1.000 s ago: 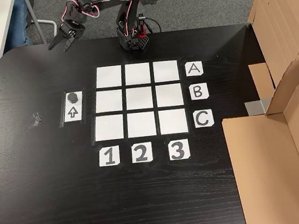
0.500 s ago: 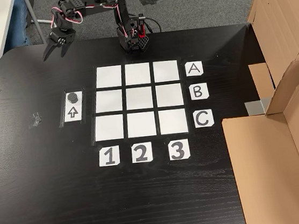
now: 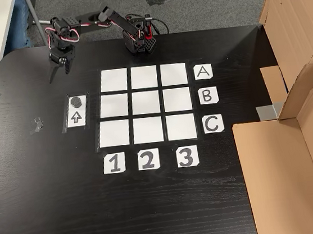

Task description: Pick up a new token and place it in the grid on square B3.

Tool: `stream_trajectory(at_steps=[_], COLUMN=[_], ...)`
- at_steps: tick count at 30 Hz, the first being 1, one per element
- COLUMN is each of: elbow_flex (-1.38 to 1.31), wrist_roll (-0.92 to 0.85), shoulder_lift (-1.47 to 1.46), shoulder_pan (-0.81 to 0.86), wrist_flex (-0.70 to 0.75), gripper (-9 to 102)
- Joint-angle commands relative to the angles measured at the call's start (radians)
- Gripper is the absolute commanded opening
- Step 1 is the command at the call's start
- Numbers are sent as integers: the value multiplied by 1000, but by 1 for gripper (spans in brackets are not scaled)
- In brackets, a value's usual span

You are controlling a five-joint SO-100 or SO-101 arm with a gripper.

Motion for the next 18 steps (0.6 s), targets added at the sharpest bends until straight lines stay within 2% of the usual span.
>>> stream_trajectory(at_steps=[1,18], elbow_flex=[-51,-91], wrist_roll=[-9,55], shoulder_lift=[-17,-169], shoulder_pan=[-28,-103], wrist_flex=[17,28], gripper=[40,40])
